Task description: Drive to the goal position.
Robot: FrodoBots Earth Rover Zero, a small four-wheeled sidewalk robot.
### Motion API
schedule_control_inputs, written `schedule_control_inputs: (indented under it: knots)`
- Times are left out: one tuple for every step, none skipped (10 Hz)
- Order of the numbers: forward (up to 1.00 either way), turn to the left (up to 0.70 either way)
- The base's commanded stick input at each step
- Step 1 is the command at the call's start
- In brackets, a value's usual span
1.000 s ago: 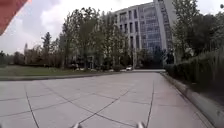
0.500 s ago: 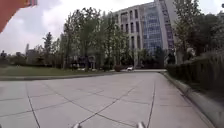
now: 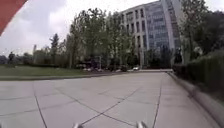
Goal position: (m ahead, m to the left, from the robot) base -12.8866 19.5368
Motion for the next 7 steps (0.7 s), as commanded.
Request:
schedule_control_inputs:
  knots:
    - [0.0, 0.45]
    - [0.0, 0.45]
    - [0.0, 0.45]
    - [0.0, 0.45]
    - [0.0, 0.45]
    - [0.0, 0.45]
    - [0.0, 0.45]
